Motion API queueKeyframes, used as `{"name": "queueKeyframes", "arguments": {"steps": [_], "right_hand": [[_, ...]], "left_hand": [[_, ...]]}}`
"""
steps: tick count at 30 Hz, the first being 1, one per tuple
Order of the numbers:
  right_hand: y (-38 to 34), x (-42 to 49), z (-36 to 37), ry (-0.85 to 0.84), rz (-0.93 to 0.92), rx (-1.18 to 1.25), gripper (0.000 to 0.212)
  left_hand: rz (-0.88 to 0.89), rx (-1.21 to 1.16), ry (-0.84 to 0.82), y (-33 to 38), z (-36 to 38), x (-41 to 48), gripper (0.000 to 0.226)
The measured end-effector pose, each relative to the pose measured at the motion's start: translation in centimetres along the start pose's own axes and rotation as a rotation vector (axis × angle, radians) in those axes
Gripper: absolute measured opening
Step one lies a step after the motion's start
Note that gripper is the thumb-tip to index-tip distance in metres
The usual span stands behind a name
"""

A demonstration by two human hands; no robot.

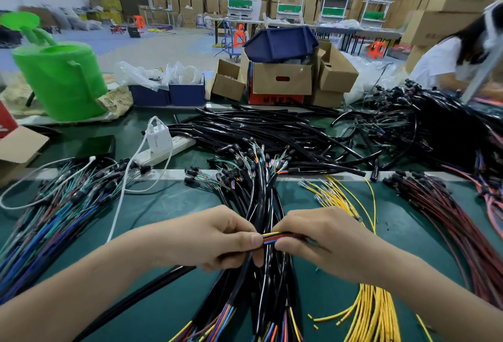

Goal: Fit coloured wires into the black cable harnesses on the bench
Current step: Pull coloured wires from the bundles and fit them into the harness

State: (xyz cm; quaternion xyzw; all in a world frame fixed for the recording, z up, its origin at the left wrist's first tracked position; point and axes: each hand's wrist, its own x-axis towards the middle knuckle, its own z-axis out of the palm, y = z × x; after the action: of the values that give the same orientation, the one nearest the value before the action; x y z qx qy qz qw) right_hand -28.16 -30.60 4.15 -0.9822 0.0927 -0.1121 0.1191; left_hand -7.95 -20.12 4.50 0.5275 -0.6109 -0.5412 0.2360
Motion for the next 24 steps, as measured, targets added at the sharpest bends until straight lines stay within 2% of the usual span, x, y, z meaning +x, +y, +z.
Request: {"name": "queueKeyframes", "arguments": {"steps": [2,4,6,8,11,14,18,21,24], "right_hand": [[-0.4,0.0,-0.3,-0.023,0.017,-0.012,0.042],[-1.0,0.3,-0.3,-0.049,0.025,-0.138,0.042],[-1.6,0.4,-0.4,-0.029,-0.003,-0.273,0.027],[-2.3,0.5,-0.4,-0.026,-0.018,-0.305,0.018],[-2.6,0.4,-0.1,-0.074,-0.019,-0.248,0.018],[-2.0,0.1,0.1,-0.050,0.000,-0.212,0.023],[0.8,-0.4,0.7,-0.139,0.194,-0.099,0.006],[2.5,-1.3,1.3,-0.173,0.317,-0.189,0.022],[2.1,-1.5,1.2,-0.175,0.231,-0.436,0.039]], "left_hand": [[-0.019,-0.015,-0.012,-0.1,0.1,0.1,0.030],[-0.033,-0.031,-0.004,-0.1,0.2,0.2,0.030],[-0.035,-0.070,-0.003,0.1,0.3,0.4,0.031],[-0.031,-0.091,-0.013,0.3,0.4,0.6,0.031],[-0.057,-0.111,-0.019,0.2,0.6,0.8,0.032],[-0.056,-0.160,-0.058,0.0,0.8,0.9,0.035],[-0.065,-0.169,-0.018,-1.1,0.1,0.6,0.035],[-0.115,-0.171,-0.012,-1.9,-0.2,0.4,0.034],[-0.179,-0.106,-0.036,-1.7,-0.2,0.4,0.036]]}}
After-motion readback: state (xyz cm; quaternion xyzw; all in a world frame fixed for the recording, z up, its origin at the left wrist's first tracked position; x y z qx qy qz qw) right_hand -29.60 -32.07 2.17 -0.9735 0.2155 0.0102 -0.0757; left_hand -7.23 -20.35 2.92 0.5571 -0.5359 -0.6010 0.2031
